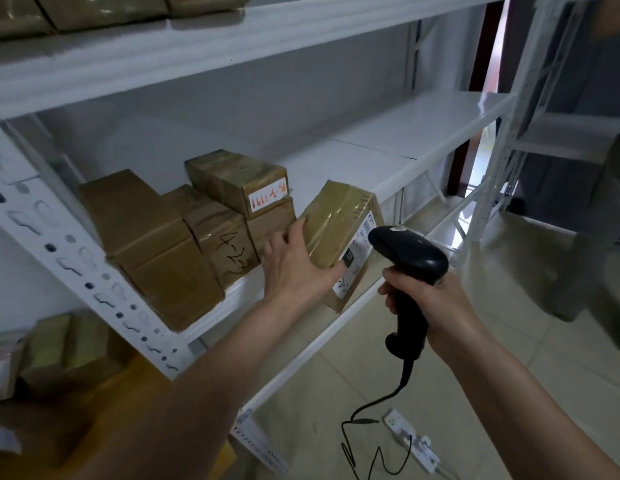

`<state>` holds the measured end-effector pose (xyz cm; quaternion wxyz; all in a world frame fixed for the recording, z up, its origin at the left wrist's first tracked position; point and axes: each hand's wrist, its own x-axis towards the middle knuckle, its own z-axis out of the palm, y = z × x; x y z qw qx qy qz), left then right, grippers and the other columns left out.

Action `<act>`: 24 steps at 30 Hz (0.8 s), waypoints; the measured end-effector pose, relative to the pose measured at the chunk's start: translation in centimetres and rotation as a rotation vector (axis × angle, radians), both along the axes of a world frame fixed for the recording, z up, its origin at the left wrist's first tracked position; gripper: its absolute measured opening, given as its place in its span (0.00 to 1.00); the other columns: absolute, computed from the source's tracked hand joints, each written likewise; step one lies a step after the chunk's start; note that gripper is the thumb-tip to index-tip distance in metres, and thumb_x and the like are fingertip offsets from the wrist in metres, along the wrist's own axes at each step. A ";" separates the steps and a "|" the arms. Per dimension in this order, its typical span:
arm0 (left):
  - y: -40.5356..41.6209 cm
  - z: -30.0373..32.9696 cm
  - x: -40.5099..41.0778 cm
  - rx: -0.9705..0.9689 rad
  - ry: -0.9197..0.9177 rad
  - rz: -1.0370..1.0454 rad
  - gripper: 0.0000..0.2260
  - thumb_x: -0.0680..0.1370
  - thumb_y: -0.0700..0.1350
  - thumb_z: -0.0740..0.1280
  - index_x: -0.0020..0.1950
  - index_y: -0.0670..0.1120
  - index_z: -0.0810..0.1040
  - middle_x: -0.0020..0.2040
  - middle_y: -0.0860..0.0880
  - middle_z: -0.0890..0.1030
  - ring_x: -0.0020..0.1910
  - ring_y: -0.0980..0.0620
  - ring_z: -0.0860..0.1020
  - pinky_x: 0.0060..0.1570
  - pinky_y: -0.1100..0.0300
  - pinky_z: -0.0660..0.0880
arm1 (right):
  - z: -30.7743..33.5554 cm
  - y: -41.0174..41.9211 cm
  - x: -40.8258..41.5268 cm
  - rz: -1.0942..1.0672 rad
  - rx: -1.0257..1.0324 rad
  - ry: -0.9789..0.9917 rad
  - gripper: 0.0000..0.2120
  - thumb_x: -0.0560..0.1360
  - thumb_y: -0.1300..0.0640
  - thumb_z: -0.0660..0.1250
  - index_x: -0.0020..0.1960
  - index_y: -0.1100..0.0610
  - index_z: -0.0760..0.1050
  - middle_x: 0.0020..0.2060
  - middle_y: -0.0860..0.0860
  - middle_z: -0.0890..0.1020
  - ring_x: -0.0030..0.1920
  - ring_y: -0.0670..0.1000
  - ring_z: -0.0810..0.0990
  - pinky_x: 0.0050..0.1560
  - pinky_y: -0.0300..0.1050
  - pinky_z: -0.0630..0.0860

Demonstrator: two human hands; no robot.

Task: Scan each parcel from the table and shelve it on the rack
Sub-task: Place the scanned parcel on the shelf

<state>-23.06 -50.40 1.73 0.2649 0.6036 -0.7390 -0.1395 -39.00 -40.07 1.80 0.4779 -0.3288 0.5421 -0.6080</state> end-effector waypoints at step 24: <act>-13.5 5.4 -13.8 0.082 -0.466 0.497 0.29 0.75 0.62 0.61 0.68 0.45 0.64 0.65 0.40 0.67 0.63 0.40 0.63 0.61 0.45 0.62 | 1.9 -18.8 -11.1 0.320 -0.023 -0.097 0.02 0.73 0.65 0.70 0.44 0.64 0.79 0.31 0.58 0.80 0.30 0.52 0.75 0.34 0.44 0.74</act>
